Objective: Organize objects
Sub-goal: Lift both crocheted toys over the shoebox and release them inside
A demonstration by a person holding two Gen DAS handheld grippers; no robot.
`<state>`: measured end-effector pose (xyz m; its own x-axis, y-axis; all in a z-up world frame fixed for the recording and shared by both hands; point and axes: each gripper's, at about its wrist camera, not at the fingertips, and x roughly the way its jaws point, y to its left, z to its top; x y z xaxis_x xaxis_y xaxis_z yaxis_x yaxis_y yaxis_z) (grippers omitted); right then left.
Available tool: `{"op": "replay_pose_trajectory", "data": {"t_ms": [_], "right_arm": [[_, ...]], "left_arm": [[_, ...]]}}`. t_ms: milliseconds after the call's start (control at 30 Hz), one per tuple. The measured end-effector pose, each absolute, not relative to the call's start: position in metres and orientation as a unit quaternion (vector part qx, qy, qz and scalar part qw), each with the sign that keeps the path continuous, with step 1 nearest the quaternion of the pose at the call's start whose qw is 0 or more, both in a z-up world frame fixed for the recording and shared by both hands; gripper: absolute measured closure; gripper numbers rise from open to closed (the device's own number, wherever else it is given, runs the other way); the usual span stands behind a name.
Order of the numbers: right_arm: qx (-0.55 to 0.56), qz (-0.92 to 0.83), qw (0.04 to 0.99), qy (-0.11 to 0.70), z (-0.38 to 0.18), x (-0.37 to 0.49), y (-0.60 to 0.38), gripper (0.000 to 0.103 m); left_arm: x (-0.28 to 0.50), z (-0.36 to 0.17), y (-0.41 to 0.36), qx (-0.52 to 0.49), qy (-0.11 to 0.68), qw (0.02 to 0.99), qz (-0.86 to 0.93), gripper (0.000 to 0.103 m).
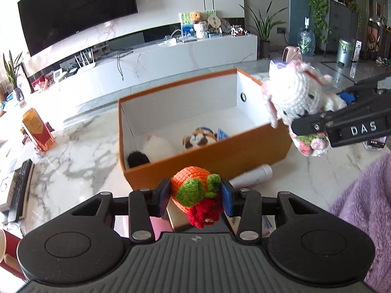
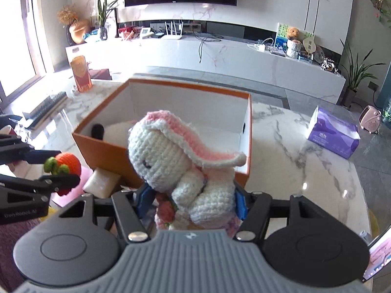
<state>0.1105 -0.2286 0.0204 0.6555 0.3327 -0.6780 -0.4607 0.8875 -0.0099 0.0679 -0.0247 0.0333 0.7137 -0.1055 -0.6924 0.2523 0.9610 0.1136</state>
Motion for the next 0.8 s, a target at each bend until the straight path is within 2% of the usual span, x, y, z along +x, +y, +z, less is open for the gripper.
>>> {"op": "replay_pose_trajectory", "data": {"t_ms": [200, 367, 567, 800], "right_arm": [[-0.078, 0.231, 0.915, 0.321, 0.053, 0.137, -0.203, 0.037], [-0.058, 0.235, 0.911, 0.334, 0.062, 0.175, -0.187, 0.037], [-0.049, 0.195, 0.889, 0.412, 0.036, 0.235, -0.176, 0.037], [-0.06, 0.138, 0.834, 0.531, -0.022, 0.285, -0.165, 0.037]], "left_arm": [[0.089, 0.058, -0.018, 0.104, 0.335, 0.932, -0.094, 0.053], [0.113, 0.067, -0.011, 0.1, 0.325, 0.936, -0.092, 0.053], [0.14, 0.063, 0.001, 0.095, 0.333, 0.934, -0.088, 0.053], [0.157, 0.049, 0.007, 0.076, 0.353, 0.926, -0.105, 0.053]]}}
